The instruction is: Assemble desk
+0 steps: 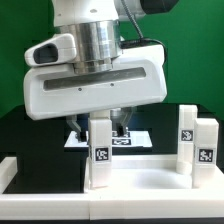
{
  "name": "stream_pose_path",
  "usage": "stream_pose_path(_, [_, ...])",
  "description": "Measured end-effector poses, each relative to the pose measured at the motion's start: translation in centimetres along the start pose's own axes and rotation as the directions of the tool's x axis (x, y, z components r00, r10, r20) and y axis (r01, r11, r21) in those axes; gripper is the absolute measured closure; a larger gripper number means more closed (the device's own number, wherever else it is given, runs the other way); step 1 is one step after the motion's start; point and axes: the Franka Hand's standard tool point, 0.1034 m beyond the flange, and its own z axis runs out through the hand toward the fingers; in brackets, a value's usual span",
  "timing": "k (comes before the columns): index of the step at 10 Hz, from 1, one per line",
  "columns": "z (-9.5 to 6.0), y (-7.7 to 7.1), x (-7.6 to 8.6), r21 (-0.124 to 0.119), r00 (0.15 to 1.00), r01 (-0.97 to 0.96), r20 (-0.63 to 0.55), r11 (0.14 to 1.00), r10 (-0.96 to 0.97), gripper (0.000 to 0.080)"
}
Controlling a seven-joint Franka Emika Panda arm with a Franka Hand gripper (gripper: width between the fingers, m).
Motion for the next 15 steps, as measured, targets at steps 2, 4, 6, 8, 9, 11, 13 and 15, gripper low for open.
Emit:
stream_pose_path(2, [0.0,0.4,0.0,-0.006,0.992,-0.125,-0.003,0.992,0.125,0.0503])
stream_pose_path(4, [0.1,0.4,0.0,-0.005,0.966,-0.258,-0.003,0.966,0.258,0.0504])
stream_pose_path(6, [0.0,0.1,0.3,0.016,0.78,-0.625,-0.007,0.78,0.625,0.0505])
stream_pose_path(8, [-0.2,0.7,0.6,0.082,0.477,-0.877,0.035,0.473,0.878,0.0505])
stream_pose_path(9, [-0.1,0.9,0.5,0.105,0.313,-0.946,0.059,0.306,0.948,0.0504])
stream_pose_path(11, [0.5,-0.8,0.3,0.071,0.223,-0.973,0.033,0.22,0.974,0.0505])
stream_pose_path(13, [0.5,-0.4,0.3,0.074,0.249,-0.966,0.033,0.246,0.968,0.0426])
stream_pose_path(15, [0.2,-0.2,0.0,0.05,0.543,-0.839,0.048,0.541,0.838,0.0245])
